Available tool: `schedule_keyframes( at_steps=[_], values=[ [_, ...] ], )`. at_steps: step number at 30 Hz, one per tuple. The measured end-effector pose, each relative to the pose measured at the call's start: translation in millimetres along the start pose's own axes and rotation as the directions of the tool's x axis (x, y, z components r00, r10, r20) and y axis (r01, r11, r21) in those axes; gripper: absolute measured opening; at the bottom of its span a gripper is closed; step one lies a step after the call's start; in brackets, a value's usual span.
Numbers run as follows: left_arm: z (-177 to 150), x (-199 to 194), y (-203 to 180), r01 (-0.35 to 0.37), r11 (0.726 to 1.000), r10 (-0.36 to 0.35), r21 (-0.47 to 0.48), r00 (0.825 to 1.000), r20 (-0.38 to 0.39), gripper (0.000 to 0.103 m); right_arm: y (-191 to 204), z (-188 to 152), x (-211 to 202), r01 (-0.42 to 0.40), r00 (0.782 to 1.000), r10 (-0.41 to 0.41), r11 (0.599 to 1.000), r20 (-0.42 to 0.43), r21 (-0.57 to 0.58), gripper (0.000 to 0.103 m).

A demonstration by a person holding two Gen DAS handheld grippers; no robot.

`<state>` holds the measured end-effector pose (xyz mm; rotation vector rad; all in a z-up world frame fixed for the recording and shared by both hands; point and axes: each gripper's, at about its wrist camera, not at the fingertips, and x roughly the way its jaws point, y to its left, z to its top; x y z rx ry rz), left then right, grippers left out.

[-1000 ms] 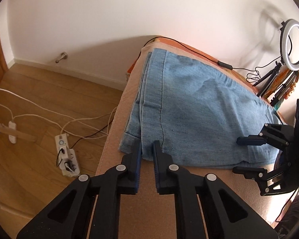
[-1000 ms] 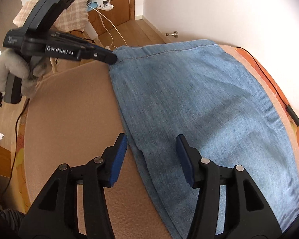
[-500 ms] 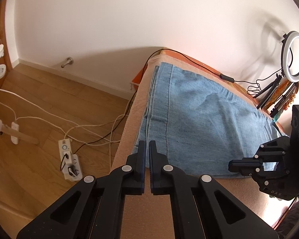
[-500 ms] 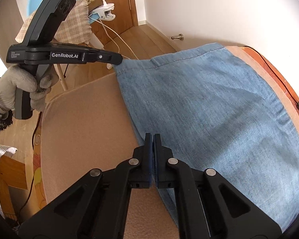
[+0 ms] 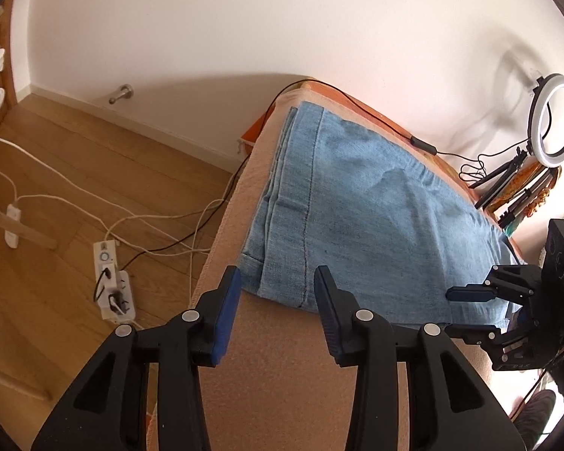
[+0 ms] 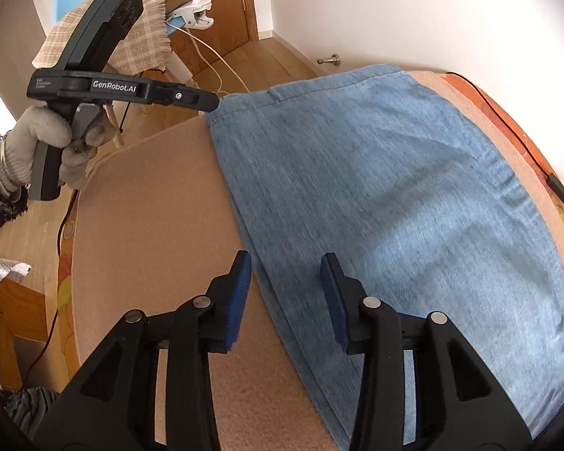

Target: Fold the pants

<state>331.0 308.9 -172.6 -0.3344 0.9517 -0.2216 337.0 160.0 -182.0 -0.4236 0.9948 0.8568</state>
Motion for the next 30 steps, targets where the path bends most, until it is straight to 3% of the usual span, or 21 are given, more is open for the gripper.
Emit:
schedule_keyframes(
  at_steps=[5,7,8,13,25,27,30],
  values=[
    [-4,11,-18,-0.050,0.996,0.051,0.071,0.999,-0.013,0.038,3,-11,2,0.037,0.999,-0.038,0.998,-0.016,-0.051,0.039],
    [-4,11,-22,-0.072,0.994,0.072,0.087,0.997,-0.001,0.030,0,-11,1,0.045,0.999,-0.045,0.998,-0.007,-0.038,0.030],
    [-5,10,-22,-0.086,0.992,0.086,0.090,0.996,0.008,0.017,-1,-11,1,0.039,0.999,-0.039,0.999,-0.004,-0.029,0.029],
    [-5,5,-16,-0.090,0.993,0.087,0.079,0.996,0.035,0.008,-8,-10,-3,-0.008,1.000,0.008,1.000,0.006,0.005,0.007],
    [10,-10,-10,-0.111,0.990,0.103,0.082,0.990,0.092,0.003,-15,12,-12,-0.117,0.992,0.109,0.985,0.068,0.130,0.003],
    [8,-3,-6,-0.123,0.989,0.118,0.077,0.991,0.068,0.003,-5,10,-3,-0.104,0.994,0.101,0.990,0.038,0.095,0.003],
    [2,6,1,-0.116,0.992,0.114,0.057,0.993,0.043,0.003,7,4,12,-0.027,1.000,0.027,0.999,-0.012,0.029,0.002]
  ],
)
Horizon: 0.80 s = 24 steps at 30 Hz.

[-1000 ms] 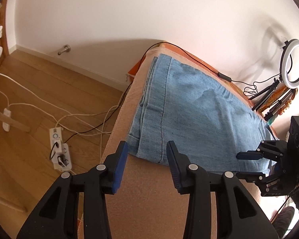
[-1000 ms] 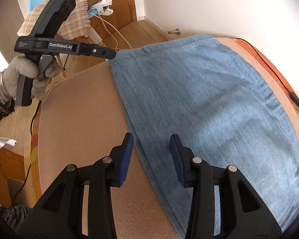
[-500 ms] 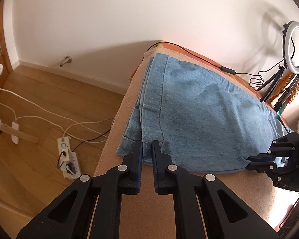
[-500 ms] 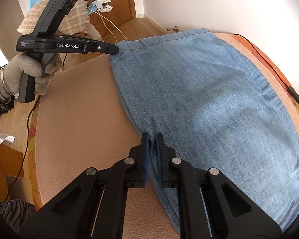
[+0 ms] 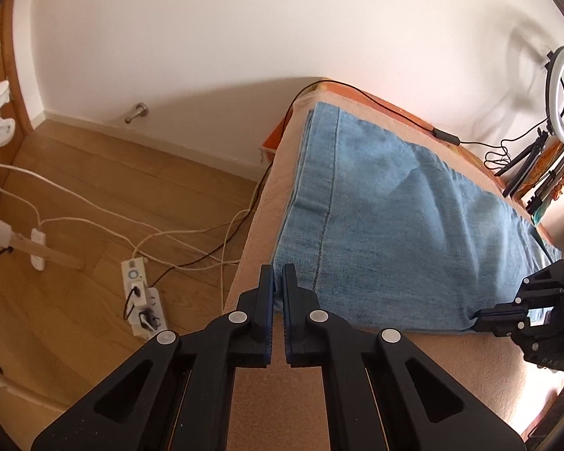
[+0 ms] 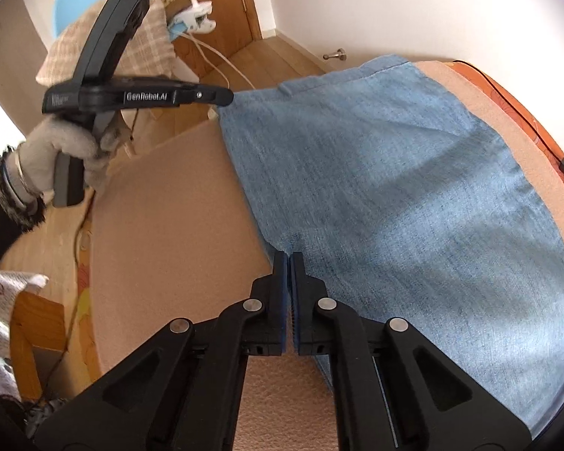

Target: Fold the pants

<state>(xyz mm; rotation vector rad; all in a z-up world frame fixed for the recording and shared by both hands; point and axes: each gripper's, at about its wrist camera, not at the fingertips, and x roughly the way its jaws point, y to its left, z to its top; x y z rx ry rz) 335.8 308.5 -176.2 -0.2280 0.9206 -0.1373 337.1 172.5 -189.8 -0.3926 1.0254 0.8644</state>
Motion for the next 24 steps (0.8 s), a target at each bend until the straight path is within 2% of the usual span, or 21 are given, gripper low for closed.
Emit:
schedule_keyframes(
  at_steps=[4,7,11,14,16,18,20,21,22,24],
  values=[
    [-1,-7,-2,-0.010,1.000,0.010,0.001,1.000,0.002,0.003,-7,-5,-8,-0.053,0.999,0.053,0.998,-0.005,0.033,0.003],
    [1,-19,-6,-0.032,0.999,0.032,0.009,0.999,0.022,0.004,-7,-17,-23,-0.032,0.999,0.031,0.999,0.015,0.041,0.003],
    [8,-44,-17,-0.017,1.000,0.016,0.020,0.998,0.069,0.004,-17,-39,-60,-0.036,0.996,0.026,0.992,0.083,0.120,0.006],
    [12,-66,-41,-0.018,0.997,0.009,0.073,0.992,0.123,0.013,-25,-60,-99,-0.016,0.989,-0.009,0.985,0.145,0.174,0.015],
    [15,-80,-61,0.007,0.995,-0.022,0.096,0.988,0.154,0.013,-29,-76,-129,0.012,0.980,-0.052,0.978,0.191,0.207,0.027],
    [18,-91,-85,0.031,0.992,-0.053,0.126,0.984,0.170,0.013,-36,-95,-159,0.050,0.968,-0.107,0.968,0.227,0.244,0.034],
    [20,-100,-112,0.047,0.984,-0.079,0.173,0.980,0.182,0.014,-44,-114,-186,0.076,0.956,-0.151,0.956,0.252,0.284,0.036],
    [21,-104,-128,0.052,0.978,-0.090,0.200,0.979,0.184,0.016,-48,-125,-199,0.089,0.951,-0.173,0.948,0.258,0.306,0.037],
    [21,-108,-142,0.058,0.973,-0.101,0.222,0.977,0.186,0.022,-54,-137,-213,0.105,0.944,-0.199,0.937,0.263,0.332,0.038],
    [23,-113,-170,0.085,0.962,-0.136,0.260,0.973,0.184,0.040,-66,-163,-239,0.132,0.927,-0.253,0.912,0.277,0.388,0.039]
  ],
)
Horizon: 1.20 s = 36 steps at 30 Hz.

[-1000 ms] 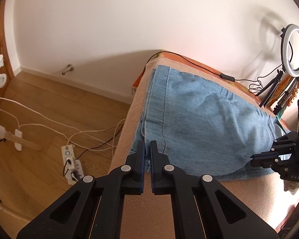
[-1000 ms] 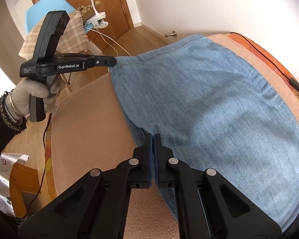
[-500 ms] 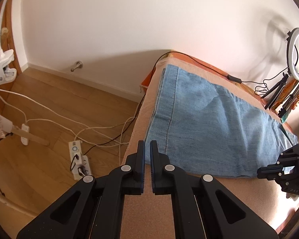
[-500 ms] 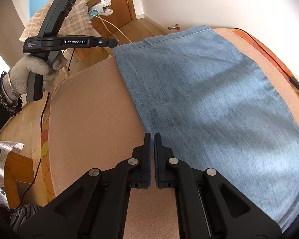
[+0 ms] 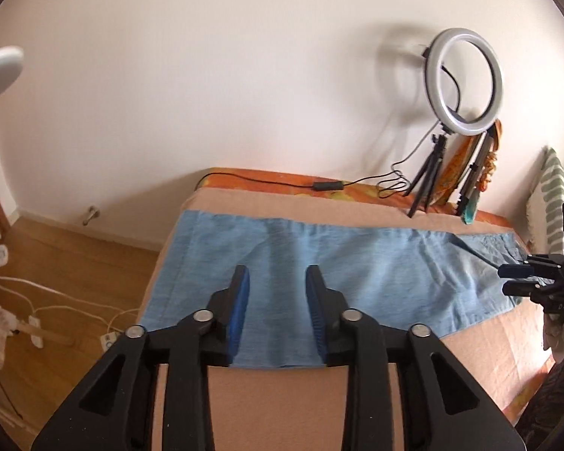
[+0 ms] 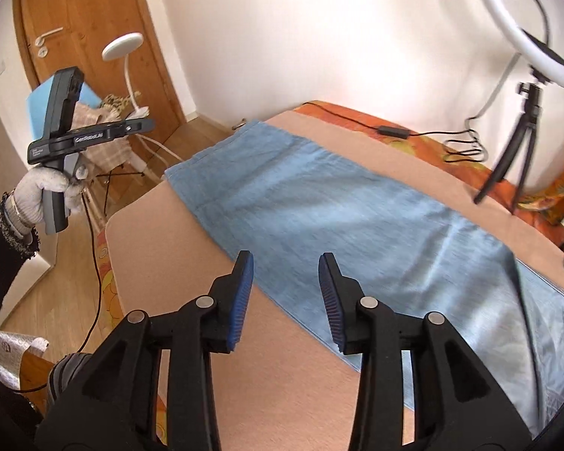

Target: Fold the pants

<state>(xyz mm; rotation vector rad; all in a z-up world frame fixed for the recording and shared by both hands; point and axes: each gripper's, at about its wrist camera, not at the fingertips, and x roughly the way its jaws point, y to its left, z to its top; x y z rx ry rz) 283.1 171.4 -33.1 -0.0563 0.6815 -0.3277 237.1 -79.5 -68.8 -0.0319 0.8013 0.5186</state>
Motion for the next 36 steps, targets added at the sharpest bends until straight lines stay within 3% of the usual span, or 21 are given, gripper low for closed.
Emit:
schedule_keyframes(
  at_steps=[1,2,5,7,9,23,28,34,36],
  values=[
    [4,0,-14,0.019,1.000,-0.019,0.014,1.000,0.003,0.053,-11,-4,-13,0.022,1.000,-0.022,0.999,0.017,0.024,0.040],
    [9,-1,-28,0.037,0.999,-0.037,0.028,0.999,0.010,0.056,-23,-8,-27,0.040,0.999,-0.042,0.998,0.035,0.047,0.040],
    [17,0,-70,0.089,0.993,-0.090,0.073,0.996,0.013,0.056,-55,-23,-69,0.094,0.992,-0.103,0.990,0.075,0.108,0.048],
    [22,5,-97,0.122,0.986,-0.123,0.111,0.992,0.004,0.056,-76,-33,-96,0.132,0.986,-0.144,0.983,0.087,0.128,0.066],
    [25,12,-124,0.144,0.979,-0.144,0.146,0.990,-0.009,0.056,-95,-45,-122,0.168,0.980,-0.181,0.976,0.085,0.142,0.074],
    [23,64,-288,0.343,0.901,-0.317,0.266,0.939,-0.136,0.056,-202,-131,-266,0.378,0.918,-0.395,0.903,0.044,0.205,0.073],
    [9,89,-334,0.387,0.881,-0.342,0.274,0.919,-0.196,0.056,-235,-159,-280,0.435,0.899,-0.438,0.887,-0.018,0.155,0.058],
    [-15,119,-381,0.431,0.854,-0.356,0.292,0.893,-0.276,0.056,-269,-196,-277,0.464,0.885,-0.455,0.880,-0.097,0.100,0.055],
    [-24,129,-395,0.445,0.844,-0.357,0.300,0.883,-0.306,0.056,-276,-208,-275,0.452,0.890,-0.441,0.889,-0.118,0.081,0.055]
  ],
)
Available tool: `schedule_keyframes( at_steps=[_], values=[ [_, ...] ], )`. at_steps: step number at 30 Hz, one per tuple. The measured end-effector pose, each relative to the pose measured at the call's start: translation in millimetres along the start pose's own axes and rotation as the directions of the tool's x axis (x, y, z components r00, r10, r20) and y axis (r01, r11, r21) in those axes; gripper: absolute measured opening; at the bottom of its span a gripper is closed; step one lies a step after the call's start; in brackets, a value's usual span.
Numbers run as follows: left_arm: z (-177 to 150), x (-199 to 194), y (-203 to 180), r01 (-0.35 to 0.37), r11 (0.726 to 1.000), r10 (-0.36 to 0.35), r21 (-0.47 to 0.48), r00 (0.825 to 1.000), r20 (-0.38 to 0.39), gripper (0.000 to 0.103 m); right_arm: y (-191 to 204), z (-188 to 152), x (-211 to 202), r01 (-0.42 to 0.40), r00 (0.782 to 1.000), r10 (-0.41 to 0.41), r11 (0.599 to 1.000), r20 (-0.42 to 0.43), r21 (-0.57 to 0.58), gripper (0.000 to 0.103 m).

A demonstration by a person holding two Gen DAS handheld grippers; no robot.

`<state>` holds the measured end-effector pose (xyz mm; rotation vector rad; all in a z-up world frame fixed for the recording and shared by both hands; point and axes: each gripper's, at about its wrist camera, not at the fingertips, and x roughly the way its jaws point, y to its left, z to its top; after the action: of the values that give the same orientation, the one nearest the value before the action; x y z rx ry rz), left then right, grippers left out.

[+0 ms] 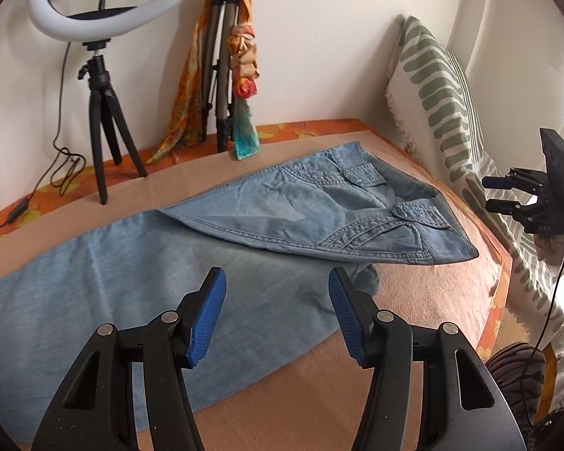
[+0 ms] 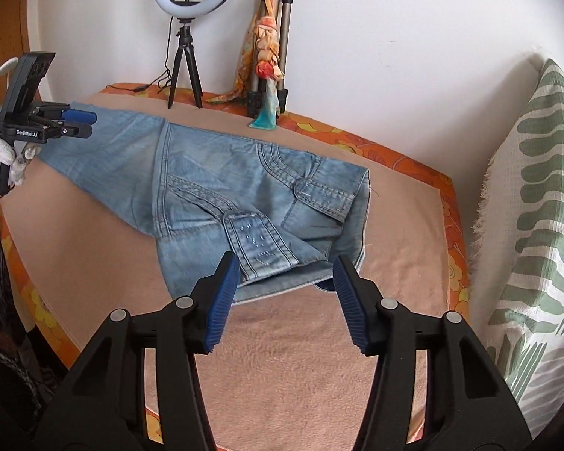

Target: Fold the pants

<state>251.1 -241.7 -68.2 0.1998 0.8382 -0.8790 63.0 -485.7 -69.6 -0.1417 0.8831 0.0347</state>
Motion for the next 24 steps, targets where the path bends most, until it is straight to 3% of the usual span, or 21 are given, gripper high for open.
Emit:
schedule_keyframes(
  at_steps=[6,9,13,18,24],
  values=[
    [-11,32,-22,0.037,0.999,-0.036,0.014,0.997,-0.065,0.056,15,-20,18,-0.026,0.999,0.023,0.990,-0.025,-0.139,0.055],
    [-17,44,-33,0.054,0.998,-0.051,0.030,0.994,-0.096,0.056,32,-23,27,-0.053,0.999,0.053,0.974,-0.006,-0.222,0.063],
    [-21,59,-50,0.066,0.996,-0.058,0.061,0.990,-0.129,0.056,51,-24,39,0.005,1.000,0.006,0.939,0.031,-0.345,0.064],
    [-16,80,-62,0.073,0.993,-0.060,0.090,0.987,-0.147,0.056,51,-24,45,0.027,0.999,-0.010,0.916,0.046,-0.400,0.064],
    [-13,101,-66,0.080,0.992,-0.063,0.099,0.984,-0.167,0.056,21,-39,31,0.008,0.999,0.006,0.937,0.039,-0.350,0.064]
  ],
)
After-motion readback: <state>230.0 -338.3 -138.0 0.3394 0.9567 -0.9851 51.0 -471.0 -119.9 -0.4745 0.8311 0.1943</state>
